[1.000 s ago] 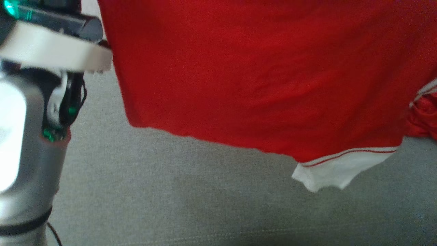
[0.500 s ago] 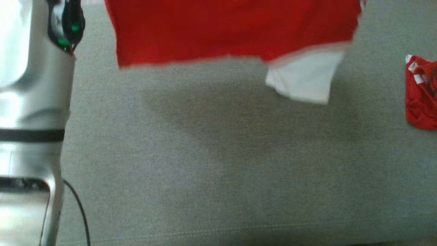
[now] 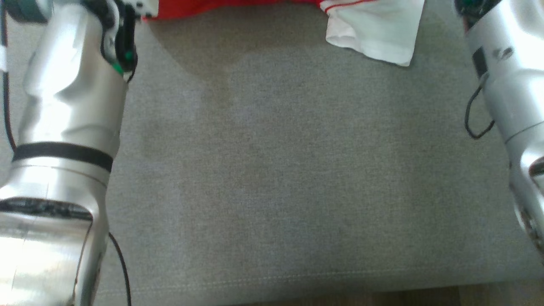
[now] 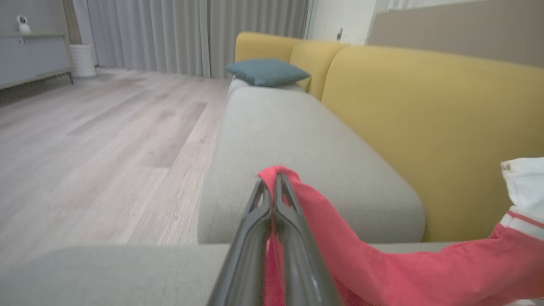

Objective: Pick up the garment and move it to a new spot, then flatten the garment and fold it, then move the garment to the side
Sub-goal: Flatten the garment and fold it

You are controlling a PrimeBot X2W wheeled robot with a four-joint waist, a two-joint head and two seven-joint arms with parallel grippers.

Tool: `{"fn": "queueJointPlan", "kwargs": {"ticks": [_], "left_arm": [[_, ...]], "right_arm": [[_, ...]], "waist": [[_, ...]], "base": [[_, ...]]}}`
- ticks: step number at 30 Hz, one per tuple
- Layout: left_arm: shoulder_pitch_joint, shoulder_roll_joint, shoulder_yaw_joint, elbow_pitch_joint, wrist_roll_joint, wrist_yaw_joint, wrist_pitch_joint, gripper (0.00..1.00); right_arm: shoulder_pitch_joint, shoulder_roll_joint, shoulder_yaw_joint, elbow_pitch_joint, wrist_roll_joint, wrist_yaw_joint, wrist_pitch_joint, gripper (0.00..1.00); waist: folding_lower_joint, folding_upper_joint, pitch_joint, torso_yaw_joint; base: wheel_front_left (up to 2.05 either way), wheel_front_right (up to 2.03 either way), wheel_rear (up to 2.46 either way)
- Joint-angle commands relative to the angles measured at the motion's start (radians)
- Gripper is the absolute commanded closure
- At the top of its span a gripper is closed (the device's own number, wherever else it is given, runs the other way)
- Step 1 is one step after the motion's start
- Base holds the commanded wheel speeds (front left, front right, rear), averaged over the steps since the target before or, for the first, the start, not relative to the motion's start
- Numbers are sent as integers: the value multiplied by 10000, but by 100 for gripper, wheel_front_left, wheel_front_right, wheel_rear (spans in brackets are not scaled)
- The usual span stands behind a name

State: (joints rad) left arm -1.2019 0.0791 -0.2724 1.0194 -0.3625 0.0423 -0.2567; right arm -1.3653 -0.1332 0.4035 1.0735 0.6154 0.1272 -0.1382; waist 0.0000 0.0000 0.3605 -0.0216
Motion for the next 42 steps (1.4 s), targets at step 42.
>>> {"fn": "queueJointPlan", "kwargs": {"ticks": [42], "left_arm": [[11216,1104,1604,-8627,575,756,1241,100]], "right_arm": [[13327,-999,-1962,-10695,-1533,35,979,100]], "waist": [[0,0,-2345,-388]], "base": [[0,0,0]]}}
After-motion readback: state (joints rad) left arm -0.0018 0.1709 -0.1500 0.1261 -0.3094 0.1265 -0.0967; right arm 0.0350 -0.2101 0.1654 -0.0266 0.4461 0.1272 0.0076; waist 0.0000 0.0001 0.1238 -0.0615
